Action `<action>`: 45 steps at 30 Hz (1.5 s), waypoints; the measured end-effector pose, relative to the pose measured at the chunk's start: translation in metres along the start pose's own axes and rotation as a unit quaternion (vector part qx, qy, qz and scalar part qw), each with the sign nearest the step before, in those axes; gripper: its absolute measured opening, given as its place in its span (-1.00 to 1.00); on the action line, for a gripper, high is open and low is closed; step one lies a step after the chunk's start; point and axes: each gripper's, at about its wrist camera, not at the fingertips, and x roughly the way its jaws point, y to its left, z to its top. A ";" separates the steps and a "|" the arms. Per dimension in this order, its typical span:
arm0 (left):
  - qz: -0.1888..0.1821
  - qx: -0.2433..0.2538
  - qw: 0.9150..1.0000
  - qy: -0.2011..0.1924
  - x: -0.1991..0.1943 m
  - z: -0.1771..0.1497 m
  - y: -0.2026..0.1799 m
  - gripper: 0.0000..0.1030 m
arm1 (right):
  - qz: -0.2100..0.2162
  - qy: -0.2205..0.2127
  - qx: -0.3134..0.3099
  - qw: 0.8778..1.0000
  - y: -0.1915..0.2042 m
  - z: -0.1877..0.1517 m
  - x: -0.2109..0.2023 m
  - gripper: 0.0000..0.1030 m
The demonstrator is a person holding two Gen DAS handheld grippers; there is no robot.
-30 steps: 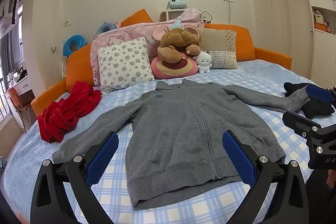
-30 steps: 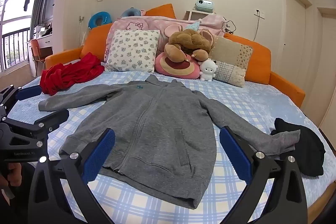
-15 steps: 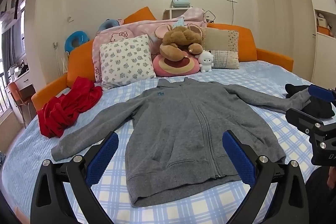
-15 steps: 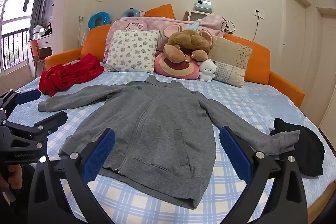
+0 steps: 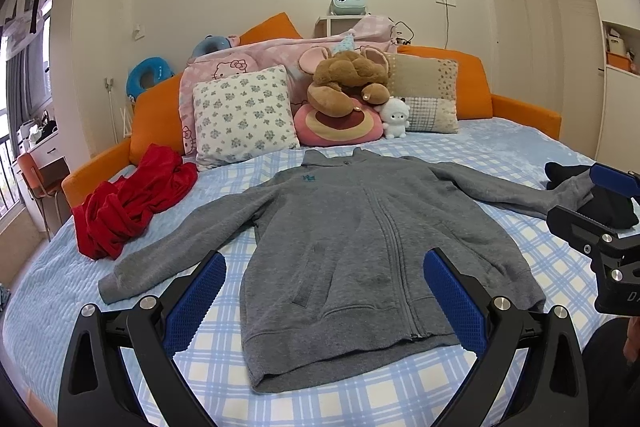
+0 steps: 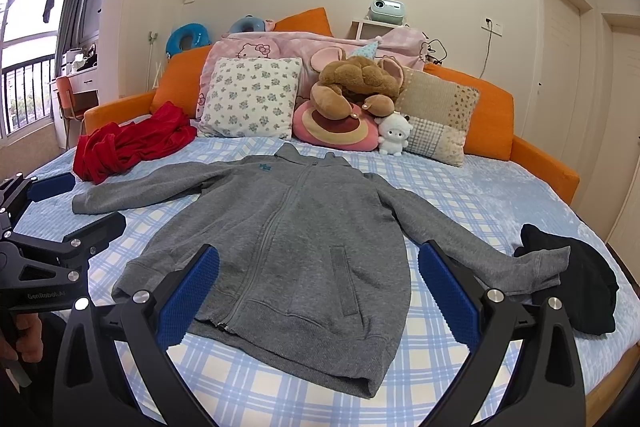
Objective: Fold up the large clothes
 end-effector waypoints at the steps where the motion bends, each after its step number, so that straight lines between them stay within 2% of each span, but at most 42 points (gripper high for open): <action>1: 0.000 0.000 1.000 0.001 0.000 0.001 0.000 0.94 | 0.000 0.000 0.000 1.000 0.000 0.001 0.000 0.91; 45: -0.006 -0.004 1.000 -0.001 0.000 -0.001 0.002 0.94 | 0.001 -0.003 0.003 1.000 -0.004 0.001 -0.004 0.91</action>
